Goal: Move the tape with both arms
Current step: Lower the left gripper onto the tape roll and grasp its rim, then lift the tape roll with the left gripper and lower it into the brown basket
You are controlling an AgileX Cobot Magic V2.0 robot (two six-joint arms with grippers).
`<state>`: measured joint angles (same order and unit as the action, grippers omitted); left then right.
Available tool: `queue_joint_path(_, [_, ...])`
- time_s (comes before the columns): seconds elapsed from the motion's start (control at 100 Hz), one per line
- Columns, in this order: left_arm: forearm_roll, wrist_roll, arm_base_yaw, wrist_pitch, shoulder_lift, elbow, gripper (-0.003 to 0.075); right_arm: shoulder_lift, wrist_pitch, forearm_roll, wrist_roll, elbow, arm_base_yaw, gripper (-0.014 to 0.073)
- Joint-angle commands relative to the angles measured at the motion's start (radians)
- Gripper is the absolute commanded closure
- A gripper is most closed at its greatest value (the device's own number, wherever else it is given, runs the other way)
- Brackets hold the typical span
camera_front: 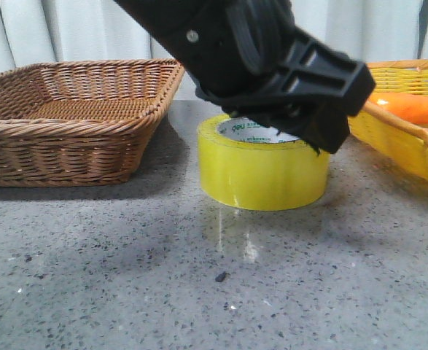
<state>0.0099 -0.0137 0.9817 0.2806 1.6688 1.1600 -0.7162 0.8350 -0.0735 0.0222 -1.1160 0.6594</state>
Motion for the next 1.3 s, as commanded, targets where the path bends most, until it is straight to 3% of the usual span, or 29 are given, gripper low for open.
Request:
queue_joint_path(0.0, [0.001, -0.002, 0.001, -0.048, -0.021, 0.035, 0.0248, 0.002, -0.057, 0.006, -0.003, -0.025, -0.004, 0.0666])
queue_joint_path(0.19, [0.006, -0.002, -0.003, -0.045, 0.021, 0.035, 0.0294, 0.002, -0.057, 0.006, -0.003, -0.025, -0.004, 0.0666])
queue_joint_path(0.62, [0.020, -0.002, -0.003, -0.048, 0.023, 0.037, 0.0600, 0.002, -0.043, 0.006, -0.003, -0.025, -0.004, 0.0666])
queue_joint_path(1.08, [0.084, -0.004, -0.014, -0.025, -0.180, 0.115, 0.0605, 0.002, -0.055, 0.006, -0.003, 0.018, -0.004, 0.0666])
queue_joint_path(1.29, [0.122, -0.004, -0.104, 0.086, -0.294, 0.126, 0.0605, 0.002, -0.078, 0.006, -0.003, 0.018, -0.004, 0.0666])
